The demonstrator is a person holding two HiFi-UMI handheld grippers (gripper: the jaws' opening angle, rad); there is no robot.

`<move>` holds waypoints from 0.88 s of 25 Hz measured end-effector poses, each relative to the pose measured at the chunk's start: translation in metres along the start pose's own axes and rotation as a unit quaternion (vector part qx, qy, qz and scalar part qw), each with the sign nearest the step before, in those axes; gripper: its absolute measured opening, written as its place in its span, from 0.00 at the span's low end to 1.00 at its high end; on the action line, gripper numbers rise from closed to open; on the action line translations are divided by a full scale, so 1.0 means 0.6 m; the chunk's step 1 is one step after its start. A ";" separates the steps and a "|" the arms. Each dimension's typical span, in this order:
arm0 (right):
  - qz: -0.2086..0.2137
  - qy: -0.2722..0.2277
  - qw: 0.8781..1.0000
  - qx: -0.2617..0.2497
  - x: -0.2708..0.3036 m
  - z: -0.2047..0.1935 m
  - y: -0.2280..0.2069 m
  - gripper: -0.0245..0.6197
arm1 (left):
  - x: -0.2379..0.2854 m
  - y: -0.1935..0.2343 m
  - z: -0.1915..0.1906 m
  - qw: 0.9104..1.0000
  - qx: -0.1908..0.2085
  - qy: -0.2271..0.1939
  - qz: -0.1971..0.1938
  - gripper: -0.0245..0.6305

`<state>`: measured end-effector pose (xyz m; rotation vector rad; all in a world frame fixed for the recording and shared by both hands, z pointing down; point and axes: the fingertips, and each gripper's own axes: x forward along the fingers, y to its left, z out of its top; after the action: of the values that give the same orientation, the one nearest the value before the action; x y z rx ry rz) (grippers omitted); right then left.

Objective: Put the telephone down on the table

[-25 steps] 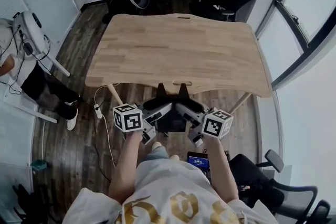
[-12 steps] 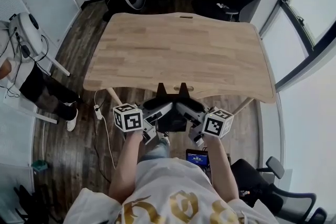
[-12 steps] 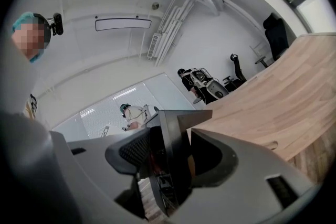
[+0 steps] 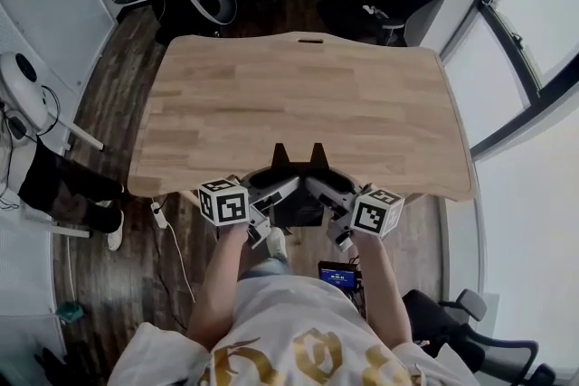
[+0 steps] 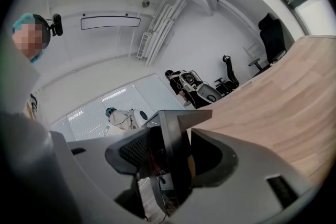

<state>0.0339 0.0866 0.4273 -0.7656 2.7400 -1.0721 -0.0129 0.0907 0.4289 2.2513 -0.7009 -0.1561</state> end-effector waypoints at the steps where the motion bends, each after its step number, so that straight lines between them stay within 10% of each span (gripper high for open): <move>1: -0.003 -0.002 1.000 0.002 0.016 0.012 -0.013 0.39 | 0.008 0.016 0.017 1.000 0.001 0.003 -0.002 0.41; 22: -0.062 -0.034 0.997 0.011 0.166 0.132 -0.135 0.39 | 0.094 0.172 0.176 0.998 0.001 0.040 -0.047 0.41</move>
<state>0.0028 -0.0610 0.4300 -0.9617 2.6504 -1.0747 -0.0438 -0.0643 0.4325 2.2793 -0.5526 -0.1098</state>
